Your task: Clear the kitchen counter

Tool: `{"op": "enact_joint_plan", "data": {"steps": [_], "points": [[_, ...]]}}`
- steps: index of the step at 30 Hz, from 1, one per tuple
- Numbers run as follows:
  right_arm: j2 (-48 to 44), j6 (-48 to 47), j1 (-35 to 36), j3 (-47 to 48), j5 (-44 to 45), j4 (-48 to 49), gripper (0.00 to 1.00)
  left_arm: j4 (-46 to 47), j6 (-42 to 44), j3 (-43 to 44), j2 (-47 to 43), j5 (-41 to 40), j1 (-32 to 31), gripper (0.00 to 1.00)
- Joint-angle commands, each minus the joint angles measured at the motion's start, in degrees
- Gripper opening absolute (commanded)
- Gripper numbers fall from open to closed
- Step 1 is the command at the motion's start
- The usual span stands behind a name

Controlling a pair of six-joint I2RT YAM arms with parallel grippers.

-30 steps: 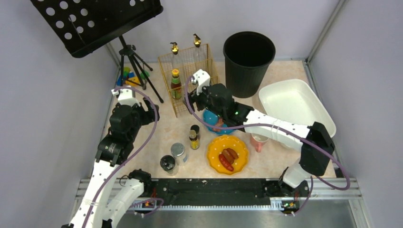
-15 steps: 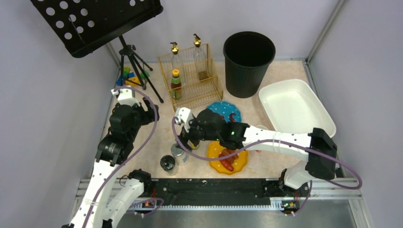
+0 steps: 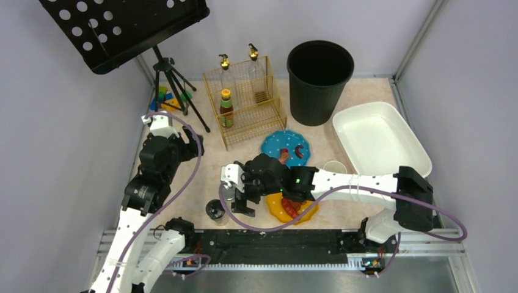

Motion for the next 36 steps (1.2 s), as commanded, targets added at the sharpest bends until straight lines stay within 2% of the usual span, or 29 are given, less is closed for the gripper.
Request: {"op": "enact_joint_plan", "data": {"steps": [1,15,31,36], "points": [[-1.0,-4.2,0.7,1.8,-0.1,1.9,0.99,1.8,0.3,0.4,-0.6,0.4,0.4,0.82],[6.8,-8.6,0.5,7.5,-0.6,2.5,0.99,1.9,0.3,0.4,-0.9,0.6,0.3,0.82],[10.7,-6.7,-2.5,8.1,-5.7,3.8,0.98,1.8,0.2,0.4,-0.7,0.7,0.4,0.82],[11.7,-6.3,-3.0,8.4,-6.8,3.6,0.94,1.8,0.2,0.5,-0.4,0.9,0.4,0.82]]}}
